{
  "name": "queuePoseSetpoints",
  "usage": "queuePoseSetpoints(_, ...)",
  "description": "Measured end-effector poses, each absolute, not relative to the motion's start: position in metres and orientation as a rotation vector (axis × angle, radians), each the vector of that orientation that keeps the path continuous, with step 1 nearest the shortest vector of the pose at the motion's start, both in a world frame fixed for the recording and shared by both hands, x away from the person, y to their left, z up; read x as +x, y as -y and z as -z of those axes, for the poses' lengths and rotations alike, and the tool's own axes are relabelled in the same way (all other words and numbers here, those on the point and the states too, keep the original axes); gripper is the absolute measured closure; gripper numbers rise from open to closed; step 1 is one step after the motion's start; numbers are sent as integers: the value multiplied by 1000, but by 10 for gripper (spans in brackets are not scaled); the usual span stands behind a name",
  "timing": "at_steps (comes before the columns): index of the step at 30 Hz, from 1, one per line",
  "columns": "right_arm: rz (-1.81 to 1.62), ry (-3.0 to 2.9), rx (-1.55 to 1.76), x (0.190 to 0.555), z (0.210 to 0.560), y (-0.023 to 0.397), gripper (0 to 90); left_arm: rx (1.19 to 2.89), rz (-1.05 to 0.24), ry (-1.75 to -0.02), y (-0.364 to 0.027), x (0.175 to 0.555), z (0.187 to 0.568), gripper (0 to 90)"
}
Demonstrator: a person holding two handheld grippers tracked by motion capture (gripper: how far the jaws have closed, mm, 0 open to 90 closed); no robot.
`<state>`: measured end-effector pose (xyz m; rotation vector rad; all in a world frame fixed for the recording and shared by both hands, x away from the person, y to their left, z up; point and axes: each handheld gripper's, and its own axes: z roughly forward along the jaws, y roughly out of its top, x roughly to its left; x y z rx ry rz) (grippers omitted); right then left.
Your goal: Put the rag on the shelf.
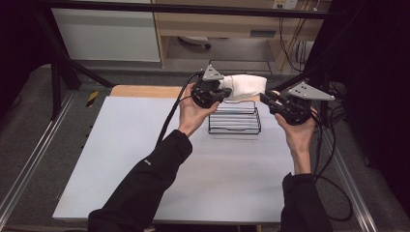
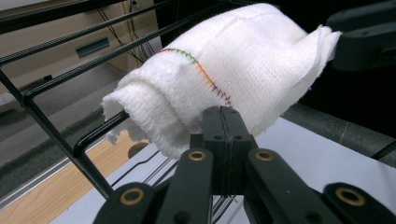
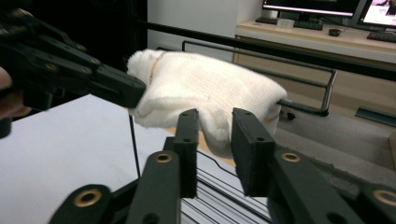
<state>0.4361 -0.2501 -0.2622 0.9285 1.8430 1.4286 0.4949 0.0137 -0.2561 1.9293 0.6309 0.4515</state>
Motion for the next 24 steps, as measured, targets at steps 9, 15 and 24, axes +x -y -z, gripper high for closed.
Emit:
queuePoseSetpoints(9, -1438, -1894, 925, 442, 249, 235, 832, 1941, -450, -637, -14, 498, 261, 899)
queuePoseSetpoints(15, -1373, -1916, 1057, 458, 271, 234, 900, 1948, -460, -639, -14, 500, 264, 899)
queuePoseSetpoints(24, -1344, -1873, 1083, 467, 282, 237, 900, 1936, -457, -654, -14, 504, 269, 899)
